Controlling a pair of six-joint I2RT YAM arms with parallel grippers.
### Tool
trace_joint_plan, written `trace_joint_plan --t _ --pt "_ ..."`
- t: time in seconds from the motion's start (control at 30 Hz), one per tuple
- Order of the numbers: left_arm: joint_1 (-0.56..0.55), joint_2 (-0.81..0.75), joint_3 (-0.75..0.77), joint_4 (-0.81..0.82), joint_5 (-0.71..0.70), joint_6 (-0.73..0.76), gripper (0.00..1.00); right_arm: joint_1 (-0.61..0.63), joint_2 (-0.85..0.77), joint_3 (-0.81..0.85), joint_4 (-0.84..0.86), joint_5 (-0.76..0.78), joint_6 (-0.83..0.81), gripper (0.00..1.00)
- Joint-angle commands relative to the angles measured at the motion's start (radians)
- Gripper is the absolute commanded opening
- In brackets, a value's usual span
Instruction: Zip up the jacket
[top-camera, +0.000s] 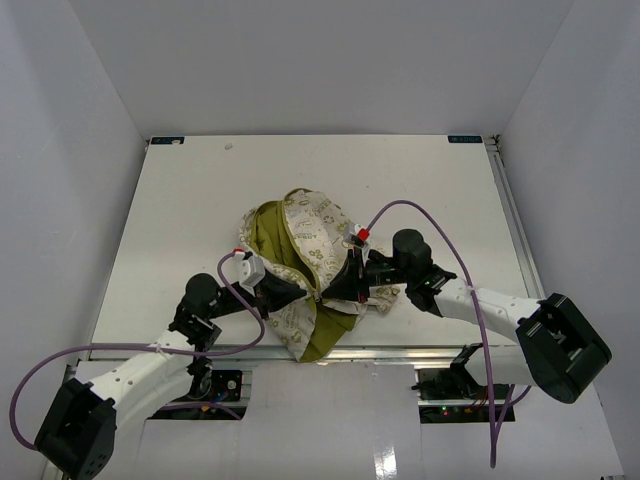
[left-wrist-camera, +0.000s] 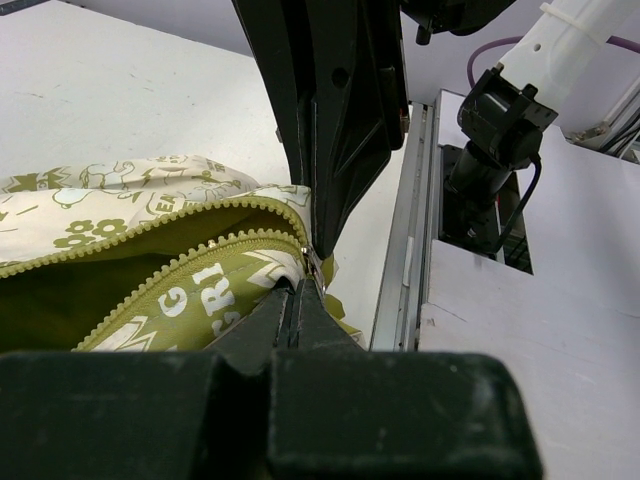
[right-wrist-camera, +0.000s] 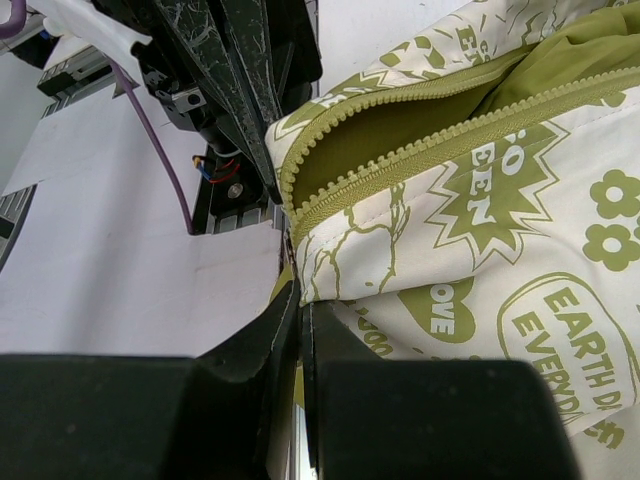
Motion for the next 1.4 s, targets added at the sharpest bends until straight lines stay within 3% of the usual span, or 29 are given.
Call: trace_joint_plan --t 0.0,1.0,1.03,1.13,1.37 --pt "-0.001 0.013 -0.010 0.033 0.047 0.010 0.00 -0.011 -0.026 0.015 0.057 -0.041 0.004 0.08" --pt "-0.001 0.090 -0.005 0.105 0.166 -0.036 0.00 -0.021 0.030 0.102 0.017 -0.094 -0.016 0.08" --pt "-0.002 0.087 -0.005 0.101 0.156 -0.040 0.02 -0.020 0.031 0.101 0.017 -0.093 -0.017 0.08" --pt "-0.002 0.086 -0.008 0.132 0.169 -0.061 0.22 -0.020 0.035 0.097 0.013 -0.088 -0.021 0.08" --pt "-0.002 0.107 0.006 0.130 0.160 -0.074 0.37 -0.021 0.041 0.090 0.019 -0.085 -0.019 0.08"
